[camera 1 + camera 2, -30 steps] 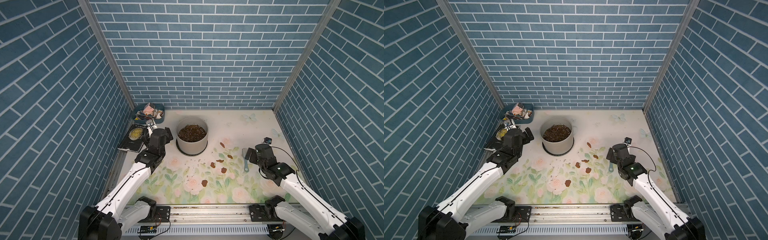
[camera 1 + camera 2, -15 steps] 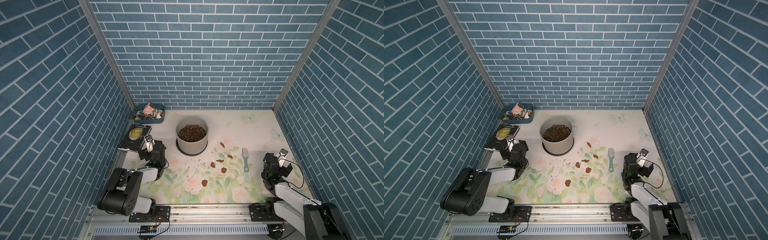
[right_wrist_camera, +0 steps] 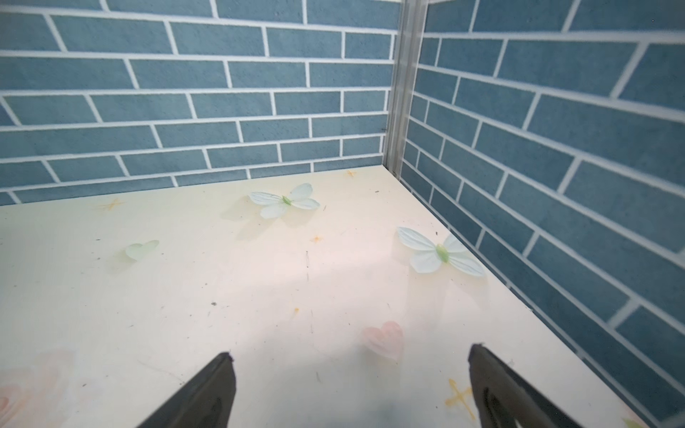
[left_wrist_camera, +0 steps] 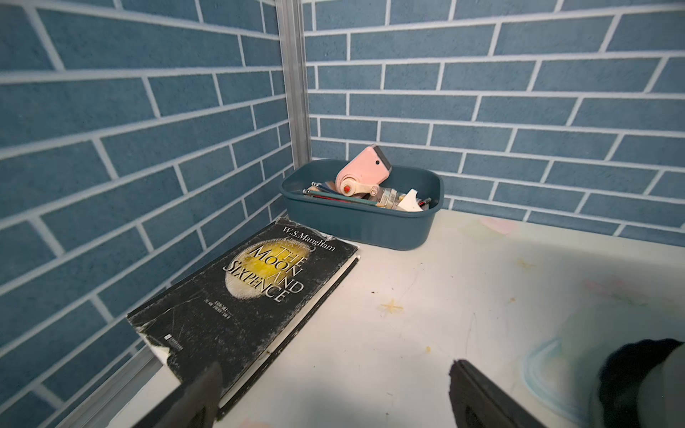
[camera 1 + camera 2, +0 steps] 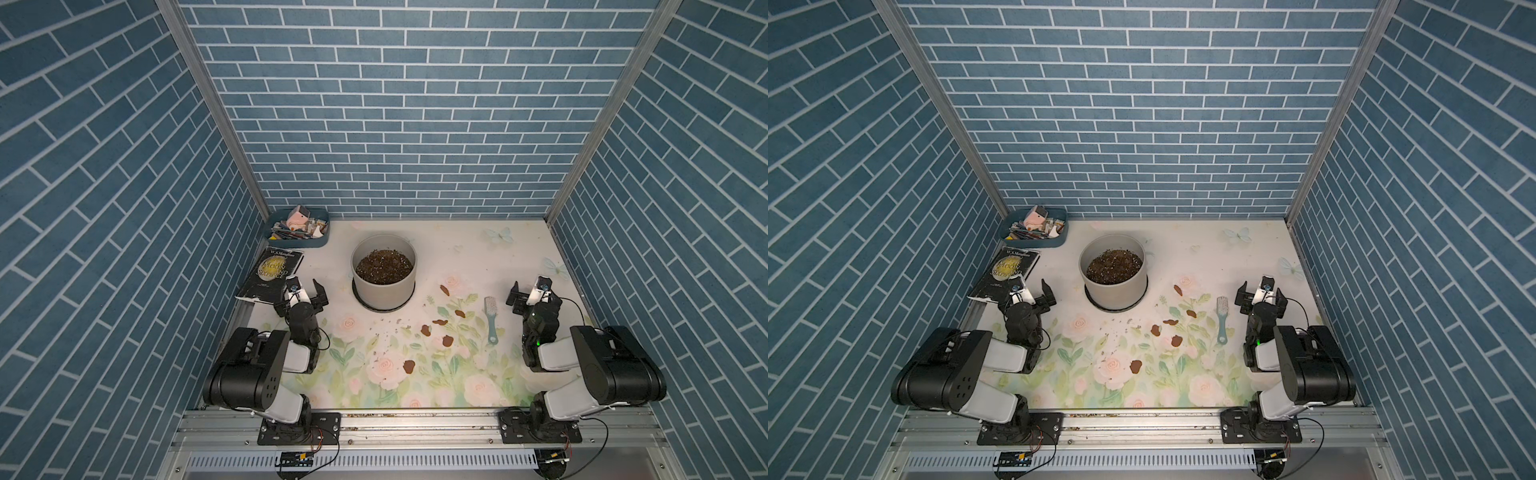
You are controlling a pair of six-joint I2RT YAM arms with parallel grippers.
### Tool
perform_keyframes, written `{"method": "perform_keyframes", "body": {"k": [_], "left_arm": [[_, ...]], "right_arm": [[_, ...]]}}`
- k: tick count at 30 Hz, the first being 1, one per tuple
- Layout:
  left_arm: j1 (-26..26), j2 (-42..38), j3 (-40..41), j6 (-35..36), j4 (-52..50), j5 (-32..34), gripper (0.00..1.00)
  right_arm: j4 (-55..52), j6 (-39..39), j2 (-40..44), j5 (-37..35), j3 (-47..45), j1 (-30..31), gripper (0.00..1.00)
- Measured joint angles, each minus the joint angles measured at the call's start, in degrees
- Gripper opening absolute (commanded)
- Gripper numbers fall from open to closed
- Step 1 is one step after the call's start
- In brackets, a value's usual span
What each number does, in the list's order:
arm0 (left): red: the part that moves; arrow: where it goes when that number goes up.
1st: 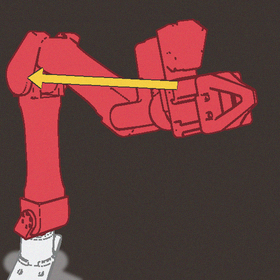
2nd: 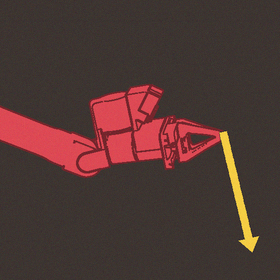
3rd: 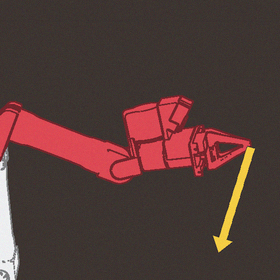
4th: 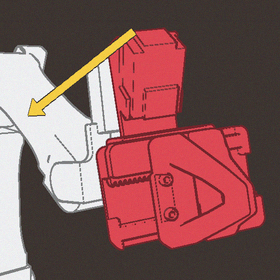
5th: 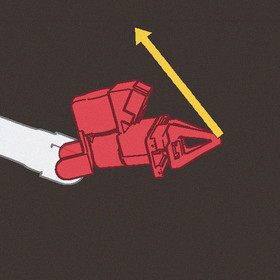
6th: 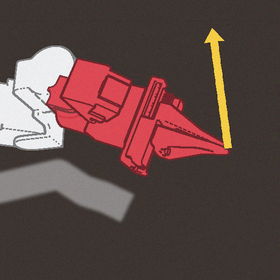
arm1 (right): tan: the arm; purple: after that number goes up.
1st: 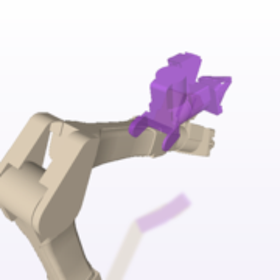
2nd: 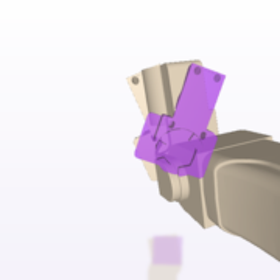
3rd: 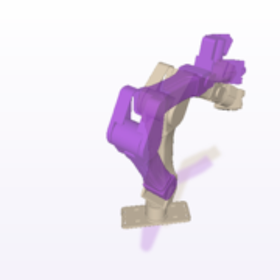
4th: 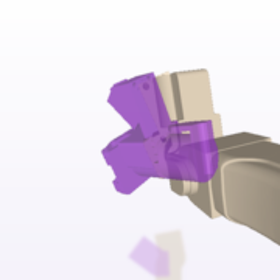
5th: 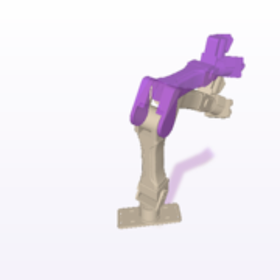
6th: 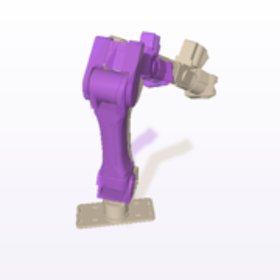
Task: Scrub the dried mud off the ceramic pot
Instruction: Reset both arms
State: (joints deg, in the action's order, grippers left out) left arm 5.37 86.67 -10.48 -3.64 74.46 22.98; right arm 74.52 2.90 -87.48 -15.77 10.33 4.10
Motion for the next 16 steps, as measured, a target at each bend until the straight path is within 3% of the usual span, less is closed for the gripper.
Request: {"method": "perform_keyframes", "body": {"k": [16], "left_arm": [[-0.11, -0.04, 0.02, 0.0, 0.87, -1.42, 1.0]], "right_arm": [[1.16, -0.48, 0.0, 1.9, 0.02, 0.02, 1.0]]}}
